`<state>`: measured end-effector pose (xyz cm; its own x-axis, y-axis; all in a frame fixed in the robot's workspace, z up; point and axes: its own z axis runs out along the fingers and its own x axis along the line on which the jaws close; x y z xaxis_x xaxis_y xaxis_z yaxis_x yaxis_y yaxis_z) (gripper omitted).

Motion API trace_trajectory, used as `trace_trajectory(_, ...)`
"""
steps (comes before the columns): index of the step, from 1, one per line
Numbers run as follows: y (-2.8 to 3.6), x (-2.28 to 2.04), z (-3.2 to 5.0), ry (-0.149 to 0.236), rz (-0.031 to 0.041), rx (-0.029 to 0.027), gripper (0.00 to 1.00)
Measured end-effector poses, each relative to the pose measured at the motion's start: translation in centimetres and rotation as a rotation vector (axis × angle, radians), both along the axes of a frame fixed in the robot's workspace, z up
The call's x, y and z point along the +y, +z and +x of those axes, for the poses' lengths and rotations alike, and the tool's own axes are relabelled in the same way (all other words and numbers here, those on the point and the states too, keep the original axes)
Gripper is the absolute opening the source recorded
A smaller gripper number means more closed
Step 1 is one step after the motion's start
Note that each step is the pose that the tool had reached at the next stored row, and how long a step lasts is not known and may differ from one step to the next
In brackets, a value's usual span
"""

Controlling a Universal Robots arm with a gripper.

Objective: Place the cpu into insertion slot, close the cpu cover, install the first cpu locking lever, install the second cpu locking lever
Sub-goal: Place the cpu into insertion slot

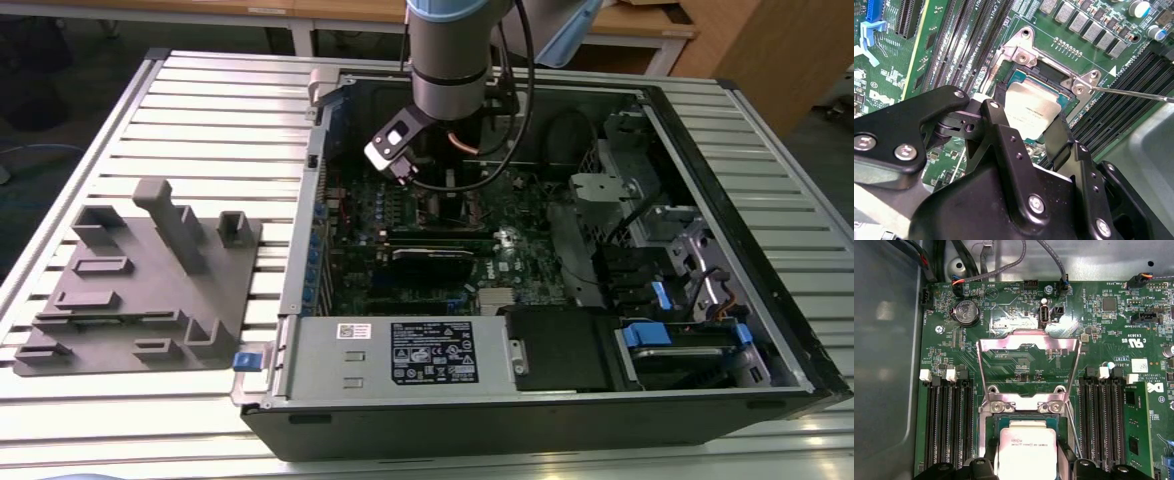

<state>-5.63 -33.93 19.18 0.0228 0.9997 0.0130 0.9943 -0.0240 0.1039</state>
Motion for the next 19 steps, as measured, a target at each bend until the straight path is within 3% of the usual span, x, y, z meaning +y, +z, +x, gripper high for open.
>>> trace_trajectory(19,-0.07,-0.01,-0.01,0.0,-0.0008,0.0004,0.54)
